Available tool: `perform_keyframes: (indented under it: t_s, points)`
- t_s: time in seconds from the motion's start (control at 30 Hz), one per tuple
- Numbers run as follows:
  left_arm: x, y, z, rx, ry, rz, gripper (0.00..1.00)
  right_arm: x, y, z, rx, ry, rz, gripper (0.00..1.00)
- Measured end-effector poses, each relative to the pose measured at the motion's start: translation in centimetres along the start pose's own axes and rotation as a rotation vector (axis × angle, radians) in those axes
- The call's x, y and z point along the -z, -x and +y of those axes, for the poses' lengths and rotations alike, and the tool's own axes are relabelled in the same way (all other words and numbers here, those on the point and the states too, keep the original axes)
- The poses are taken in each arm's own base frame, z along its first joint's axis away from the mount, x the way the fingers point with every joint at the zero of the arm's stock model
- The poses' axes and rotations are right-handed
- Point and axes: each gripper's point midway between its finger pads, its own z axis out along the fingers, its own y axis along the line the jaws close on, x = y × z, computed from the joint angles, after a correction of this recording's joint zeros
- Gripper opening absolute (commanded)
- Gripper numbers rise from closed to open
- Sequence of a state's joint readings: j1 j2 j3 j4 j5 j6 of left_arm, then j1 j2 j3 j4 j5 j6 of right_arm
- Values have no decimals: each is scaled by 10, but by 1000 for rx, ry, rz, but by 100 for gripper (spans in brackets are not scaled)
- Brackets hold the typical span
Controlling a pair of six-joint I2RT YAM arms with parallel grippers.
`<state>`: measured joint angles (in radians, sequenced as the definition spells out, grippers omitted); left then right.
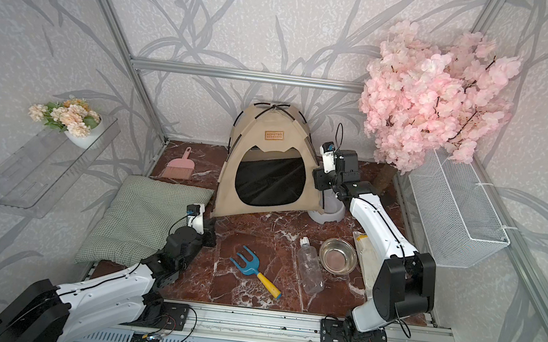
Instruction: Adjust the tent at the center of the board.
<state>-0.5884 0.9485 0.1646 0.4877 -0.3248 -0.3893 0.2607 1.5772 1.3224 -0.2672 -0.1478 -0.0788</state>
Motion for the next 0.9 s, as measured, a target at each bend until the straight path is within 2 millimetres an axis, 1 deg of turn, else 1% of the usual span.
perform_keyframes:
  t_s: [0.03, 0.13, 0.17, 0.2, 0.27, 0.33, 0.37, 0.43, 0.53, 0.57, 0.63, 0.73, 0.8, 0.9]
  points:
    - [0, -1, 2, 2, 11, 6, 1, -3, 1, 3, 11, 22, -6, 33]
    - [0, 4, 9, 16, 49, 15, 3, -5, 5, 14, 38, 84, -27, 9]
    - [0, 8, 10, 23, 60, 13, 5, -4, 8, 18, 45, 100, -42, 3]
    - [1, 15, 12, 32, 75, 7, 8, -2, 13, 22, 58, 117, -62, 0]
    - [3, 28, 15, 42, 99, -5, 18, 2, 21, 31, 74, 147, -93, 0]
    - [7, 45, 19, 50, 139, -15, 33, 6, 25, 37, 90, 164, -111, 0]
    - [9, 51, 20, 55, 156, -15, 39, 7, 26, 40, 99, 174, -114, 0]
    - [13, 70, 25, 69, 204, -13, 46, 7, 27, 46, 118, 189, -117, 0]
    - [21, 98, 31, 94, 257, -18, 53, 8, 25, 50, 148, 195, -105, 0]
    - [23, 105, 32, 101, 268, -19, 55, 9, 24, 50, 153, 196, -99, 0]
    - [30, 116, 35, 109, 285, -17, 57, 11, 29, 46, 153, 193, -108, 0]
    - [39, 124, 38, 112, 299, -2, 61, 16, 36, 42, 147, 199, -119, 0]
    - [42, 128, 40, 111, 307, 11, 63, 17, 36, 41, 143, 207, -115, 0]
    - [45, 134, 51, 115, 338, 34, 72, 22, 34, 43, 141, 217, -107, 0]
